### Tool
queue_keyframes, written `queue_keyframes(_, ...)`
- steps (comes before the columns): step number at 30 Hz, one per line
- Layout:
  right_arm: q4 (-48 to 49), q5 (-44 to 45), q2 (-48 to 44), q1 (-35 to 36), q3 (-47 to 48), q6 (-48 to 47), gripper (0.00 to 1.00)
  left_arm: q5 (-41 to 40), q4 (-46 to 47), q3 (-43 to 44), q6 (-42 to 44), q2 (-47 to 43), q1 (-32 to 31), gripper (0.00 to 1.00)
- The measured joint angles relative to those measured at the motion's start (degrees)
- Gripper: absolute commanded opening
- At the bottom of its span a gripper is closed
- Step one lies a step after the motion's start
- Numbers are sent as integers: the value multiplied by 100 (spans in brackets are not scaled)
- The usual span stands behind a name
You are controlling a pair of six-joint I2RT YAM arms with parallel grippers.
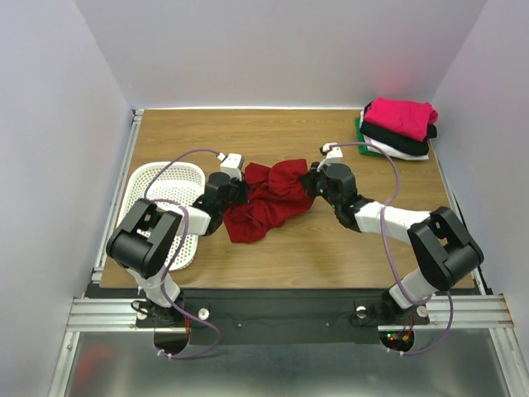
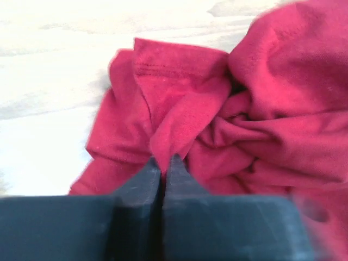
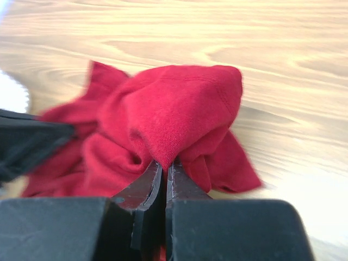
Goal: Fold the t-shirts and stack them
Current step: Flatten the tshirt out
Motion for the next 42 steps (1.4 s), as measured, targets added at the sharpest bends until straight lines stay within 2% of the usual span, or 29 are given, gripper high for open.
queue_keyframes(6,-671,1060,-442,-2,9,-339,0,-282,-291,317,133,-428,0,0)
queue_keyframes(10,-1040,1947,-1300,-2,101,-686,0,-730,-461,573,315,-1213,7,0)
queue_keyframes(16,-1073,2680,-2581,-2,142,-964,1,-1239,-570,813,581,-2452,120,0)
queue_keyframes(21,-1185,3163,-3167,-2,44,-994,4,-1779,-656,809,619,-2986,214,0)
queue_keyframes(23,-1276,3368,-3307,-2,-116,-933,19,-1989,-688,702,586,-3058,275,0)
queue_keyframes(24,-1298,3480,-3359,-2,-254,-868,49,-2074,-715,608,557,-3071,319,0)
queue_keyframes(27,-1488,3821,-3425,-2,-708,-662,88,-2212,-905,332,476,-2997,422,0)
queue_keyframes(30,-1729,4157,-3320,-2,-911,-503,97,-2205,-1088,297,448,-2730,455,0)
queue_keyframes(33,-1746,4240,-2994,-7,-804,-496,99,-2035,-1108,304,439,-2288,455,0)
queue_keyframes(36,-1574,4024,-2378,-7,-470,-579,99,-1845,-1180,328,428,-1941,455,0)
queue_keyframes(42,-1276,3038,-651,-175,487,-662,97,-1644,-1217,398,450,-1582,455,0)
